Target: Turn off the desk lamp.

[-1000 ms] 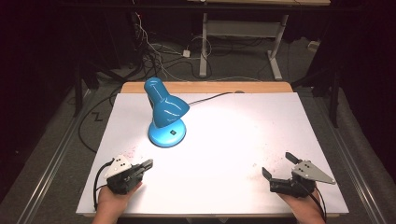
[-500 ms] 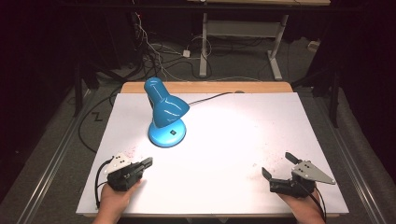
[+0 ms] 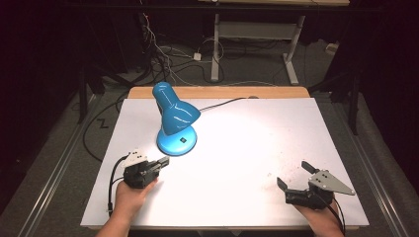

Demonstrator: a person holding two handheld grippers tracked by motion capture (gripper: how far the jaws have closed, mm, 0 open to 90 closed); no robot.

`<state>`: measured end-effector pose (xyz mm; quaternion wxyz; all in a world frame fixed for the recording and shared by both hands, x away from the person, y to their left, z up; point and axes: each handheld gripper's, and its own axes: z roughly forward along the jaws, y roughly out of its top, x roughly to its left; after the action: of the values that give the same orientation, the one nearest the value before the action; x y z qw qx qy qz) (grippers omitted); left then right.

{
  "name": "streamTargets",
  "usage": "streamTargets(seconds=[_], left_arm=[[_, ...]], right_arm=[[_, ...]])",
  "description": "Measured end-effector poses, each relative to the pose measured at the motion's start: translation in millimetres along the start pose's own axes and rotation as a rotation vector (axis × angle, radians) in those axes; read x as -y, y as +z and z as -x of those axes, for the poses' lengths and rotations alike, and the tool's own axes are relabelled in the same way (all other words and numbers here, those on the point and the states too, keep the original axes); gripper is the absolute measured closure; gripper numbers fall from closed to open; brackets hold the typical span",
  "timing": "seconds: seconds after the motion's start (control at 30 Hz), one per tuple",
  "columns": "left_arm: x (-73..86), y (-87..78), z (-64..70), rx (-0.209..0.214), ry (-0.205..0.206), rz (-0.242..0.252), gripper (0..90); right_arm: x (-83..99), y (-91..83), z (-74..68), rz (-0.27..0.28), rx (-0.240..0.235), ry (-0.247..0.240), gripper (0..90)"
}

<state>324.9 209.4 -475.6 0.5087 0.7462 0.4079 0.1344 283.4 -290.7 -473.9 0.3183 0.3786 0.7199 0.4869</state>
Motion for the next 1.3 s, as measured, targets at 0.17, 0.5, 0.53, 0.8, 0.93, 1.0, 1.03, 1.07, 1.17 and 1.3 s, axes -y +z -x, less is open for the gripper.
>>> streamTargets(seconds=[0.17, 0.5, 0.53, 0.8, 0.93, 1.0, 1.03, 1.07, 1.17, 1.3], left_arm=[[-4.8, 9.3, -5.8, -0.014, 0.000, 0.011, 87.8], [-14.7, 29.4, -20.8, -0.046, -0.013, -0.012, 87.8], [-15.4, 31.2, -23.1, -0.044, -0.019, -0.008, 87.8], [-22.0, 45.0, -34.0, -0.049, -0.045, -0.008, 87.8], [-24.7, 53.5, -35.9, -0.047, -0.053, -0.018, 87.8], [-25.6, 56.7, -36.2, -0.046, -0.051, -0.016, 87.8], [-25.7, 58.7, -36.2, -0.045, -0.049, -0.007, 87.8], [-25.6, 61.4, -36.5, -0.047, -0.048, -0.003, 87.8], [-25.0, 64.8, -38.9, -0.041, -0.066, 0.005, 87.8], [-26.1, 68.1, -41.1, -0.036, -0.080, -0.003, 87.9]], right_arm=[[-0.6, -1.0, -0.2, 0.003, 0.000, 0.007, 0.9], [0.0, 0.3, 0.6, 0.000, -0.002, 0.001, 1.2], [0.1, 0.4, 0.5, -0.001, -0.004, -0.001, 1.2], [0.4, 0.0, 1.1, 0.003, -0.002, 0.005, 1.2], [0.6, 0.7, 1.0, 0.002, -0.003, 0.008, 1.2], [0.7, 0.9, 0.7, 0.001, -0.004, 0.006, 1.2], [0.8, 1.0, 0.5, 0.000, -0.005, 0.005, 1.2], [1.0, 1.1, 0.5, -0.001, -0.005, 0.005, 1.2], [1.3, 1.3, 0.7, -0.003, -0.004, 0.009, 1.2], [1.6, 1.6, 1.0, -0.004, -0.005, 0.008, 1.2]])
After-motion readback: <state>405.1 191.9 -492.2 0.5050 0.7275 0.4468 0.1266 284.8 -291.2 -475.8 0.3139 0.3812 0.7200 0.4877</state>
